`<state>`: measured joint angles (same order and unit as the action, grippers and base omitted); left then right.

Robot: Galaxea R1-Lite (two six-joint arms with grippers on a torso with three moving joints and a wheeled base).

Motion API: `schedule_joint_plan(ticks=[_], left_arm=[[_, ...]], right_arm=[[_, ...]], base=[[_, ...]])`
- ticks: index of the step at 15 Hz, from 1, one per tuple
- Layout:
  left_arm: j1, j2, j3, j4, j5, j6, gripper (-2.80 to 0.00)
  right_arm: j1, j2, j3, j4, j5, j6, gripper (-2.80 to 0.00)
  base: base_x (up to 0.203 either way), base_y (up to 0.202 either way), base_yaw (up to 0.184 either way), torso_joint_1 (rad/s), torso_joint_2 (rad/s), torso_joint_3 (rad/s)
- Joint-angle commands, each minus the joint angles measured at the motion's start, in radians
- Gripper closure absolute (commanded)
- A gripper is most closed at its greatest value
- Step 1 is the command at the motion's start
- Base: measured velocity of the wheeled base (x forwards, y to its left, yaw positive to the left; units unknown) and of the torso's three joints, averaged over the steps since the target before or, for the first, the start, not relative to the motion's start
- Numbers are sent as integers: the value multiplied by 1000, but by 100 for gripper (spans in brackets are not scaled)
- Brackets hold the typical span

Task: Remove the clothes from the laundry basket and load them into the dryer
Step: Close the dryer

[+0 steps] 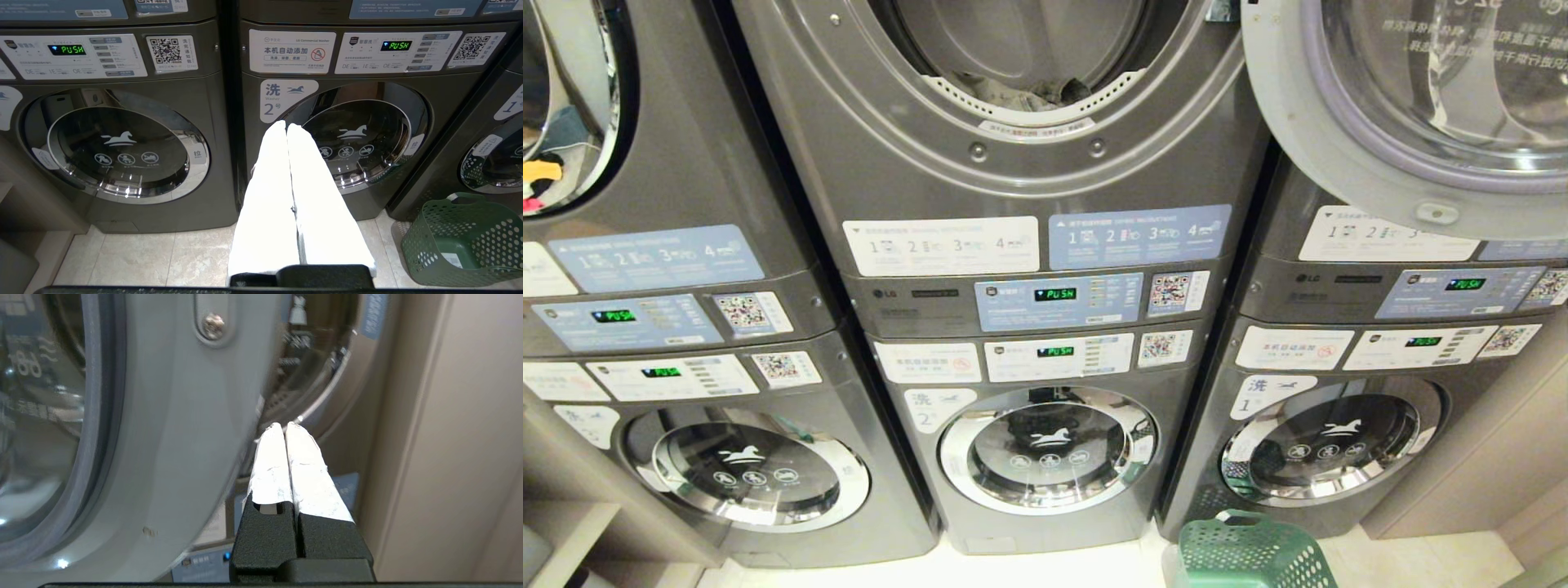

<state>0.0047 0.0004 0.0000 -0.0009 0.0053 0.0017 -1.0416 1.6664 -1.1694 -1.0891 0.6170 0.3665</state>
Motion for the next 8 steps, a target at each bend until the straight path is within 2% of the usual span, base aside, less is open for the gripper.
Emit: schedule_joint_plan(ticks=[1, 8], left_arm=[[0, 1, 1, -1, 1, 0, 0], [0, 0, 0, -1, 1, 0, 0]], right_arm=[[25, 57, -41, -26, 1, -1, 0], [25, 81, -47, -32, 0, -13, 0]], base=[[0, 0, 0, 0, 0, 0], [0, 0, 0, 0, 0, 0]])
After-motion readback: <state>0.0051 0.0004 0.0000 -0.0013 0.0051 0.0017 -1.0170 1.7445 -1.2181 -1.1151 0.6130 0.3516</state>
